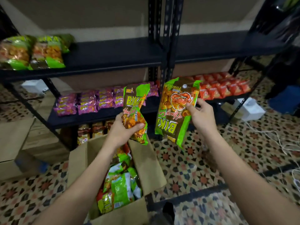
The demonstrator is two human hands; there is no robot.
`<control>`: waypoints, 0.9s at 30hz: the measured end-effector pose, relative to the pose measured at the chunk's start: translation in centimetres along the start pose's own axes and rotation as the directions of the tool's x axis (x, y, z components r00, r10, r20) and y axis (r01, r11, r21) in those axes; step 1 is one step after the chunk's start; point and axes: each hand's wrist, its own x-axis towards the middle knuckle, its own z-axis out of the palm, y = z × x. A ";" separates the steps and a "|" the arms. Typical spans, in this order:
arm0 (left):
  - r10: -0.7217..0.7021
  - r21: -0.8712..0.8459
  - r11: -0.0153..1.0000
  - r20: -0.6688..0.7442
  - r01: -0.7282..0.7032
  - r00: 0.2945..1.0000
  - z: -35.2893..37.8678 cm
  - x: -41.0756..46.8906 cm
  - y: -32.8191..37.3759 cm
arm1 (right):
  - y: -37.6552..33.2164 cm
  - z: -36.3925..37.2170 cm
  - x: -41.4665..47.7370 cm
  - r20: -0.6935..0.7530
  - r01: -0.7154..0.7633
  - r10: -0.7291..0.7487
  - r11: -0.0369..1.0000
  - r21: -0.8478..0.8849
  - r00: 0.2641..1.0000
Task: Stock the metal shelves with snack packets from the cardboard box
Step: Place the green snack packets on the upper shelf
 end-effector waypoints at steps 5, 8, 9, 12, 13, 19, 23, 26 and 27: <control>0.019 -0.047 0.999 -0.108 -0.024 0.994 1.7 4.6 3.2 | -1.7 0.0 8.0 0.091 -0.015 0.006 0.995 0.099 0.996; 0.013 -0.071 0.997 -0.185 -0.026 0.983 2.2 7.4 5.1 | -2.7 0.2 12.2 0.136 -0.021 0.003 0.991 0.132 0.991; 0.005 -0.066 0.998 -0.210 -0.020 0.978 2.4 8.0 5.7 | -2.9 0.2 13.4 0.154 -0.024 0.001 0.989 0.149 0.988; -0.026 -0.086 0.996 -0.248 0.005 0.968 2.9 10.7 7.8 | -4.3 0.3 17.9 0.201 -0.036 -0.005 0.980 0.198 0.980; -0.030 -0.092 0.996 -0.251 0.007 0.968 3.0 11.1 8.2 | -4.6 0.4 18.9 0.211 -0.045 -0.001 0.976 0.214 0.977; -0.084 -0.159 0.987 -0.449 0.013 0.890 3.7 15.5 10.9 | -7.0 2.3 25.8 0.294 -0.084 -0.010 0.949 0.304 0.956; -0.145 -0.240 0.971 -0.587 0.000 0.796 4.6 18.7 12.2 | -7.4 4.4 30.1 0.425 -0.102 -0.049 0.940 0.326 0.904; -0.151 -0.251 0.968 -0.645 -0.021 0.749 4.4 20.5 13.9 | -7.8 6.1 32.9 0.510 -0.116 -0.076 0.935 0.334 0.857; -0.150 -0.248 0.968 -0.667 -0.028 0.729 4.2 21.3 14.4 | -8.1 6.8 34.1 0.538 -0.117 -0.088 0.935 0.334 0.838</control>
